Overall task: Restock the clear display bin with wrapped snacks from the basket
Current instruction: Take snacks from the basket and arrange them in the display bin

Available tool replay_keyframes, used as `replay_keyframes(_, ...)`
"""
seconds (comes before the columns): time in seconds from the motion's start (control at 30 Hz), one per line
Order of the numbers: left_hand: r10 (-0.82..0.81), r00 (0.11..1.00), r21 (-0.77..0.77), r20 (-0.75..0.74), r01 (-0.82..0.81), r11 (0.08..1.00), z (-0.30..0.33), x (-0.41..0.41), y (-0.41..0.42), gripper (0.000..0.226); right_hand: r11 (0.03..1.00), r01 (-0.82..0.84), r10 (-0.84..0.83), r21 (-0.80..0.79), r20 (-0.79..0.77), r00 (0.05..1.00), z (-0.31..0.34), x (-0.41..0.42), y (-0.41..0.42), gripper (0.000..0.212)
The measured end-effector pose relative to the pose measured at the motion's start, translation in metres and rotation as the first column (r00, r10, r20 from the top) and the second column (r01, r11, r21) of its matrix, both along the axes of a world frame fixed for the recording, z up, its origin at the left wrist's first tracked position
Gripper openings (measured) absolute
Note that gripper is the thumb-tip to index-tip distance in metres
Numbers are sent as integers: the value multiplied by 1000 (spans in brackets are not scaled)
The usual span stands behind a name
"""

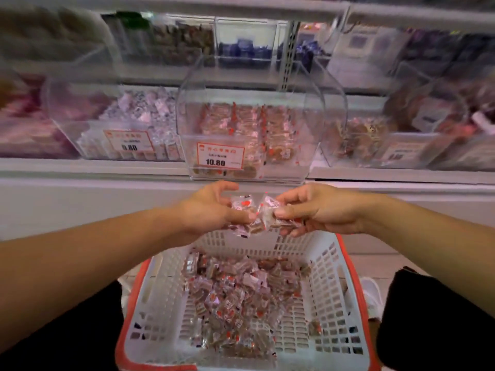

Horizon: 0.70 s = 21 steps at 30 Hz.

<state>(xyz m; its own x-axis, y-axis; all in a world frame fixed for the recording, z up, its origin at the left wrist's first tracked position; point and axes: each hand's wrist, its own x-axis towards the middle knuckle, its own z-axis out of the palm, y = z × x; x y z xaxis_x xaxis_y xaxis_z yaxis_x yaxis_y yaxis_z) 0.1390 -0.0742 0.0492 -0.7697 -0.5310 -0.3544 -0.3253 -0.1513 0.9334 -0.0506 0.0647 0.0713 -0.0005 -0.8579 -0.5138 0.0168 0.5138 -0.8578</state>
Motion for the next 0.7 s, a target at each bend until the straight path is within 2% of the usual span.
replay_keyframes(0.17, 36, 993, 247, -116, -6, 969, 32, 2, 3, 14, 997, -52, 57, -48, 113, 992, 38, -1, 6, 35)
replay_keyframes(0.2, 37, 988, 290, -149, 8, 957, 37, -2, 4, 13, 996, -44, 52, -72, 109, 993, 40, 1, 5, 33)
replay_keyframes(0.23, 32, 984, 328, -175, 27, 944, 42, -7, 4, 18, 994, -44, 52, -103, 70, 996, 42, 3, 3, 32)
replay_keyframes(0.3, 15, 981, 378, -196, 62, 924, 49, -13, 2, 27, 981, -79, 53, -175, -146, 988, 53, 4, -3, 31)
replay_keyframes(0.37, 3, 980, 407, -197, 80, 910, 54, -16, -2, 24, 962, -84, -15, -259, -359, 933, 67, 0, -8, 36)
replay_keyframes(0.4, -3, 983, 419, -185, 82, 904, 56, -15, -3, 23, 950, -78, -55, -301, -411, 910, 73, -3, -10, 38)
replay_keyframes(0.5, -71, 987, 391, -142, 122, 912, 58, -16, -8, 26, 916, -65, -126, -395, -439, 890, 79, -5, -15, 38)
replay_keyframes(0.57, -148, 979, 385, -143, 193, 902, 60, -17, -9, 37, 893, -80, -132, -443, -428, 894, 76, 1, -17, 35)
replay_keyframes(0.7, -271, 931, 481, -243, 358, 800, 64, -20, -13, 49, 831, -69, -240, -553, -467, 851, 69, 10, -21, 38)
